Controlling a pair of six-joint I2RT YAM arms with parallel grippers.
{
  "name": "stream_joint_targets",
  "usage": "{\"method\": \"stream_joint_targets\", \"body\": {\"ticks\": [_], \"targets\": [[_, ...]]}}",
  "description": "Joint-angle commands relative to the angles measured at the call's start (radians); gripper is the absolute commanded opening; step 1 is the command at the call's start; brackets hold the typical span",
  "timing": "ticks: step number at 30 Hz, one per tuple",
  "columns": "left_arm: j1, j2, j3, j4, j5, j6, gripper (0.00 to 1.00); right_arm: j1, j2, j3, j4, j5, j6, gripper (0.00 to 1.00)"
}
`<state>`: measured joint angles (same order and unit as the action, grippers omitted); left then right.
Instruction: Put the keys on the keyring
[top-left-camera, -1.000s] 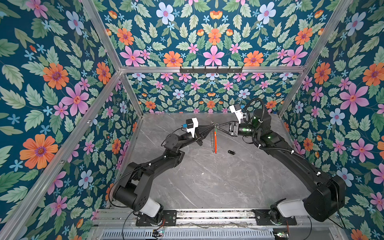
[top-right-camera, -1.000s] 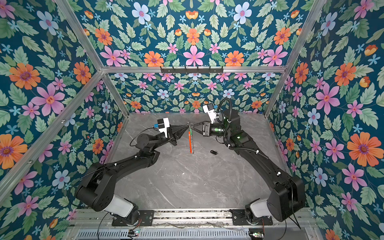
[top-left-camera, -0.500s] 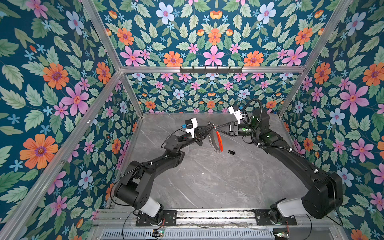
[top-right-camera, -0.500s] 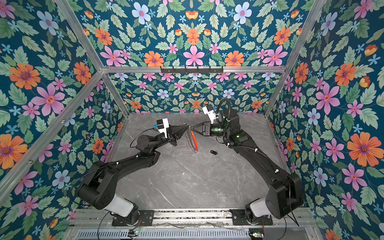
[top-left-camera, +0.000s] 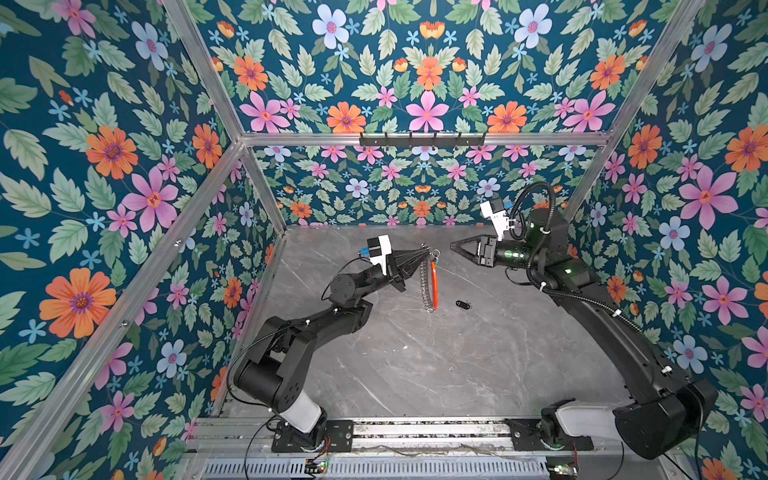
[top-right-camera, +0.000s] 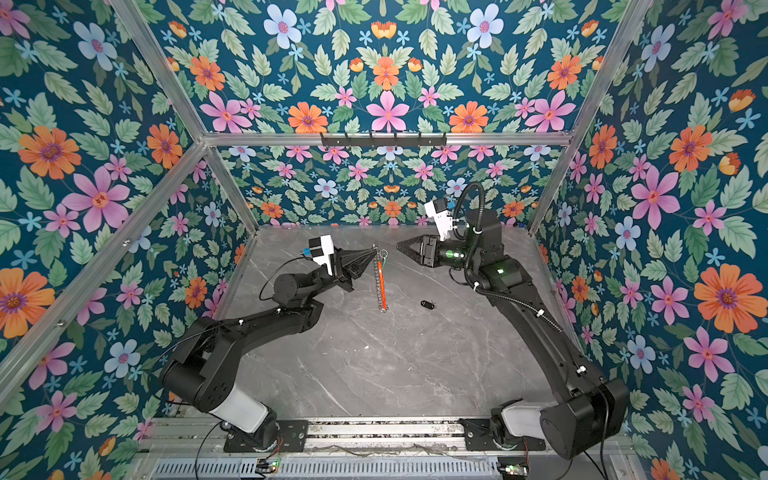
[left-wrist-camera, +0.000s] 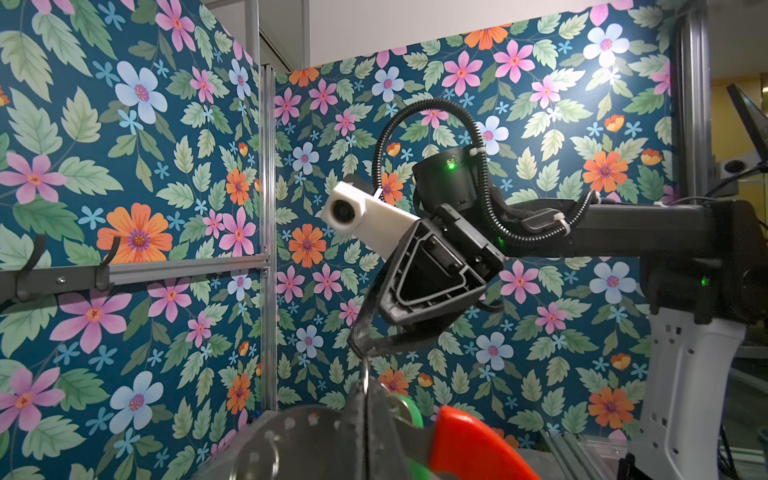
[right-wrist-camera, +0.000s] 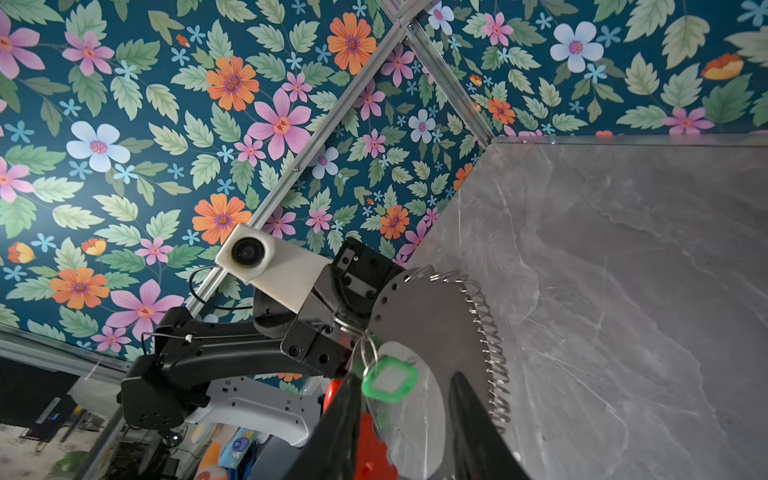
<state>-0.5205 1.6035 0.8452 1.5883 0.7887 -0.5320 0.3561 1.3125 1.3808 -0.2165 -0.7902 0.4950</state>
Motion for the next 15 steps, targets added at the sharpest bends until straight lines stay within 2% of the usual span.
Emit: {"method": "stream_joint_targets", "body": {"ticks": [1,3,15], "targets": [[0.001,0.009,0.020,0.087,-0.008,-0.110,0.00,0.003,-0.001,0.016,-0.010,-0.020,-0.088,0.37],[0.001,0.010,0.022,0.087,-0.022,-0.134,0.00,0.012,0.009,0.023,0.013,-0.050,-0.101,0.38],[-0.024,0.046,0.061,0.087,-0.050,-0.252,0.00,0.037,0.049,0.023,0.126,-0.059,-0.118,0.37]]}}
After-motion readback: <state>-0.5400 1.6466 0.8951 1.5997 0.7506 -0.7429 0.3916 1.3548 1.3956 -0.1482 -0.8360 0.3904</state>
